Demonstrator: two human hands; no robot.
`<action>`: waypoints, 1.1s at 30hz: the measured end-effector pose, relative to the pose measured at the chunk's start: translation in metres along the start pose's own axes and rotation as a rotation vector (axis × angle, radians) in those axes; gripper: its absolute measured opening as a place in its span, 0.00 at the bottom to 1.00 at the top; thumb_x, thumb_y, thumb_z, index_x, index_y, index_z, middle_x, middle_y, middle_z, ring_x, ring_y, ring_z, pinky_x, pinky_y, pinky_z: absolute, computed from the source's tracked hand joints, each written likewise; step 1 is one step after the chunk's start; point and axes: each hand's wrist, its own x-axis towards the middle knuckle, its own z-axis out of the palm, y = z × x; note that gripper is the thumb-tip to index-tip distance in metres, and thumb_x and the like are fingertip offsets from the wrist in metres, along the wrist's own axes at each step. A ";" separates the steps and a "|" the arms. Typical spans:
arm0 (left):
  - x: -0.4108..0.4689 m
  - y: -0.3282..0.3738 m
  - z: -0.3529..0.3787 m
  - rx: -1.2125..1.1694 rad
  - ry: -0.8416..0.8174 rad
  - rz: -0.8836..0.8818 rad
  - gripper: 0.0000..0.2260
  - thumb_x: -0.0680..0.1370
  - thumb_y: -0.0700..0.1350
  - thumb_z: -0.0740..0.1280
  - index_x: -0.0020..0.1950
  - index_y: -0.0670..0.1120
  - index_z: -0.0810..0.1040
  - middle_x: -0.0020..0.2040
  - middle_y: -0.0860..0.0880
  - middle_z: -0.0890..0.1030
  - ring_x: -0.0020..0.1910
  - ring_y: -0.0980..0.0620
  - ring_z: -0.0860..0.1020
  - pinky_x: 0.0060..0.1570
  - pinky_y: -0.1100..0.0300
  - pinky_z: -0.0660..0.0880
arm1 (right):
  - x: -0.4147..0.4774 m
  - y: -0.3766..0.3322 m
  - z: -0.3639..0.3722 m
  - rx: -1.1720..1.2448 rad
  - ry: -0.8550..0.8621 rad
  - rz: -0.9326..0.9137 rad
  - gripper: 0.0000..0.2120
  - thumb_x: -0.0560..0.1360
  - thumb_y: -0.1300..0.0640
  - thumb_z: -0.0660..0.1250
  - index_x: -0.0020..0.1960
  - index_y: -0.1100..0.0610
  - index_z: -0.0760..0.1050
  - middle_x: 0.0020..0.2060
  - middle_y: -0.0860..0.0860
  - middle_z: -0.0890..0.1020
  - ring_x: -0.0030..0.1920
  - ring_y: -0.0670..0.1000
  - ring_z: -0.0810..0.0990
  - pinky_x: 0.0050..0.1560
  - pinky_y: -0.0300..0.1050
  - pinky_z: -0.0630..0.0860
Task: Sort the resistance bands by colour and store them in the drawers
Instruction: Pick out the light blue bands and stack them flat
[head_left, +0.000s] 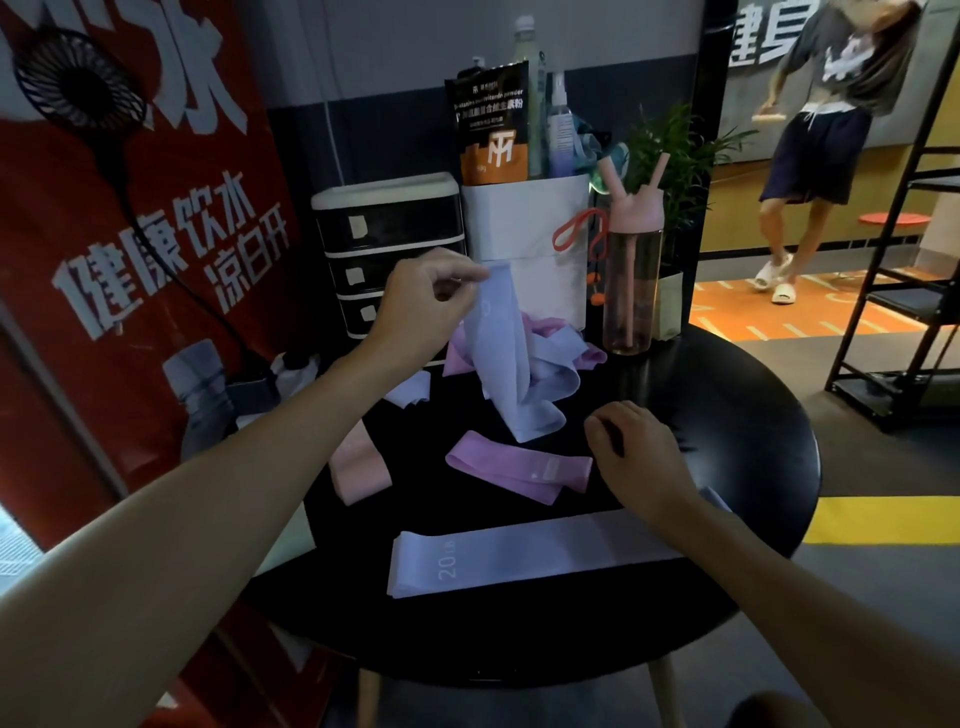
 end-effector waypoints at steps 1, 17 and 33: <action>0.000 0.002 -0.002 -0.004 0.010 0.007 0.10 0.77 0.30 0.66 0.53 0.38 0.84 0.51 0.45 0.82 0.46 0.61 0.80 0.48 0.68 0.77 | 0.002 -0.001 -0.001 0.007 -0.004 0.010 0.07 0.80 0.55 0.61 0.47 0.53 0.77 0.41 0.45 0.75 0.45 0.51 0.75 0.52 0.55 0.74; 0.000 0.046 -0.020 -0.294 0.163 -0.124 0.09 0.76 0.33 0.70 0.48 0.46 0.84 0.47 0.49 0.85 0.48 0.52 0.83 0.52 0.52 0.82 | 0.036 -0.076 -0.019 0.517 -0.219 0.125 0.15 0.77 0.59 0.69 0.62 0.61 0.74 0.57 0.56 0.80 0.57 0.55 0.78 0.62 0.55 0.75; 0.004 0.045 -0.027 -0.423 0.282 -0.206 0.09 0.76 0.32 0.70 0.47 0.46 0.84 0.45 0.50 0.85 0.45 0.54 0.83 0.49 0.59 0.81 | 0.026 -0.064 -0.022 0.583 -0.342 0.180 0.09 0.80 0.63 0.63 0.56 0.64 0.78 0.54 0.60 0.82 0.55 0.60 0.81 0.59 0.59 0.78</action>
